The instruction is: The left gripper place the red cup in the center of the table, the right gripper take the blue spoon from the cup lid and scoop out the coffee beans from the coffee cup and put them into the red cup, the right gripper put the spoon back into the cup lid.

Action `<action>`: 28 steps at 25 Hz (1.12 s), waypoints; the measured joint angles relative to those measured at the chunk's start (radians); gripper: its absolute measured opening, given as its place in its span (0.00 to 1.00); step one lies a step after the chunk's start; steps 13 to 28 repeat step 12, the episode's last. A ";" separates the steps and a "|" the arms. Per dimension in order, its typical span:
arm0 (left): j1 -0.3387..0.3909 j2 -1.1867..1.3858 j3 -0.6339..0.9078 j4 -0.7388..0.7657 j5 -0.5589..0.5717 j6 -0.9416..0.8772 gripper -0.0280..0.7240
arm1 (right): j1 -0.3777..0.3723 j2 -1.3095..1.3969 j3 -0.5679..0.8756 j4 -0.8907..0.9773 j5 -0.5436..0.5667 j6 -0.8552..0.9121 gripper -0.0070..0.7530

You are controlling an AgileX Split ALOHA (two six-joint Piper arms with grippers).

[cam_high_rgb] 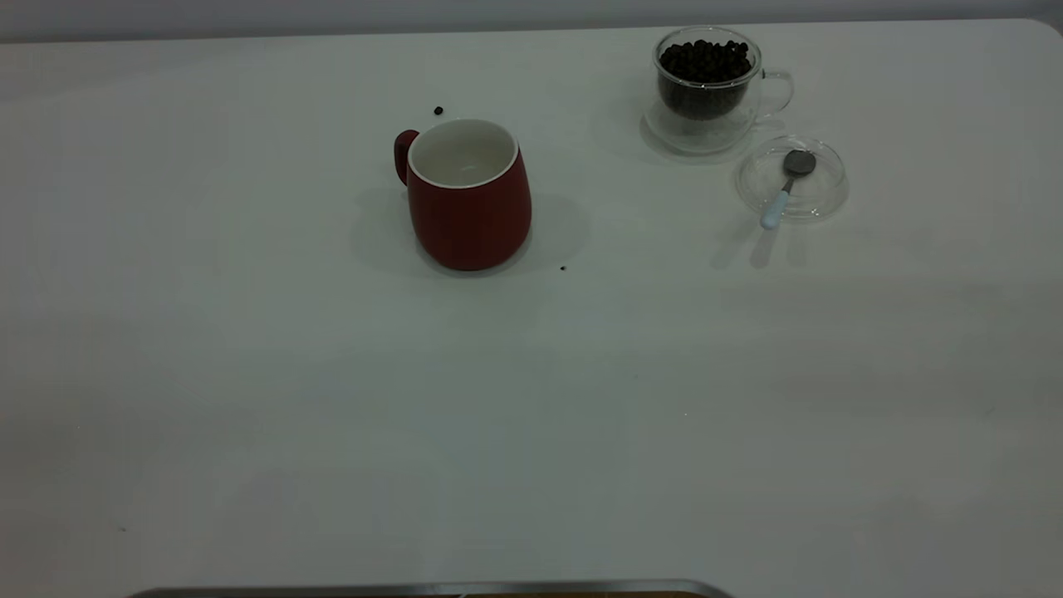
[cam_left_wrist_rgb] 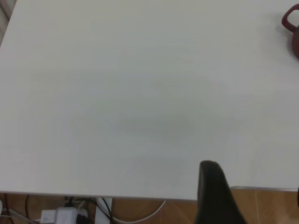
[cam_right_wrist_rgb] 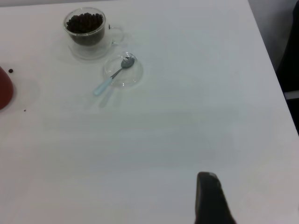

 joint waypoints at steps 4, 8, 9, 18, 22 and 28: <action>0.000 0.000 0.000 0.001 0.000 0.000 0.68 | 0.000 0.000 0.000 0.000 0.000 0.000 0.64; 0.001 0.000 0.000 0.001 0.000 0.000 0.68 | 0.000 0.000 0.000 0.000 0.000 0.000 0.64; 0.001 0.000 0.000 0.001 0.000 0.000 0.68 | 0.000 0.000 0.000 0.000 0.000 0.000 0.64; 0.001 0.000 0.000 0.001 0.000 0.000 0.68 | 0.000 0.000 0.000 0.000 0.000 -0.001 0.64; 0.001 0.000 0.000 0.001 0.000 0.000 0.68 | 0.000 0.000 0.000 0.000 0.000 -0.001 0.64; 0.001 0.000 0.000 0.001 0.000 0.000 0.68 | 0.000 0.000 0.000 0.000 0.000 -0.001 0.64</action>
